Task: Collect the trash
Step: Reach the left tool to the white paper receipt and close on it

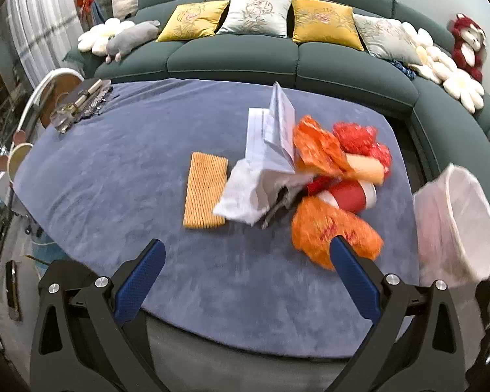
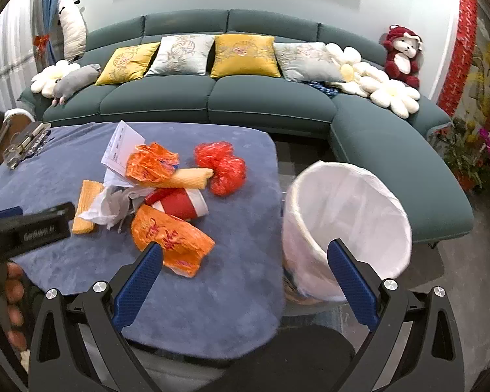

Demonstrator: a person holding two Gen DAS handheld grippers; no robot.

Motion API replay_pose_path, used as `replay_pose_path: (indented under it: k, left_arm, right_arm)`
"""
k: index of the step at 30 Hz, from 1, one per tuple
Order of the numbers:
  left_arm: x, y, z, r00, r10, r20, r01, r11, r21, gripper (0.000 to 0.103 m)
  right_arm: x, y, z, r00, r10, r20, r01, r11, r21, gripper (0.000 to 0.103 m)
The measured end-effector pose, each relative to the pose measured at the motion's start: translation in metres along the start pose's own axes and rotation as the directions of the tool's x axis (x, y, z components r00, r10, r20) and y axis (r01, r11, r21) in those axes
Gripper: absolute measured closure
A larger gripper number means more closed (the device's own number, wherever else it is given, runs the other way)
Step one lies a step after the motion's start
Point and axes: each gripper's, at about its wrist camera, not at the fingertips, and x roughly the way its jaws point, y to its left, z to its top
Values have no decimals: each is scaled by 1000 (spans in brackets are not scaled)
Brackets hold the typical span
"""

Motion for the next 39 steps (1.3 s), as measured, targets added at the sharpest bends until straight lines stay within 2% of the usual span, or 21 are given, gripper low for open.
replay_pose_path:
  k: [5,9,15,19,24,26,28,31,39]
  left_arm:
    - [18,9,34,999,-49,17,49,998,-42,7]
    - [34,0,63,997,-73,21,73,997,-14,7]
    - [77,-18,97,991,-126,-46,127,992,16,7]
    - [104,-22,108,982,-152,-110,155,988,22,22]
    - [125,-17,116,970,-185,-157,188,982,6,50]
    - [130,-12,118,963,-210,-169,210,977,-15,70]
    - [133,-6,121,961,-221,-169,218,975,-32,84]
    - [137,7,122,951,-252,-178,242,967,-78,85]
    - [141,14,125,949,-259,-181,251,966,-68,85]
  right_arm:
    - [19,21,17,1000,15,-11,-15,999,-29,7]
    - [37,40,33,999,32,-17,-32,998,-45,7]
    - [63,64,54,998,55,-18,-56,996,-73,7]
    - [85,76,64,996,83,-39,-85,994,-66,7]
    - [116,82,75,987,141,-78,-144,989,-26,7]
    - [128,86,80,983,160,-88,-162,987,-12,7]
    - [137,88,83,977,193,-89,-193,981,8,7]
    - [153,93,88,977,185,-108,-185,983,12,8]
    - [188,109,90,962,213,-170,-210,977,35,10]
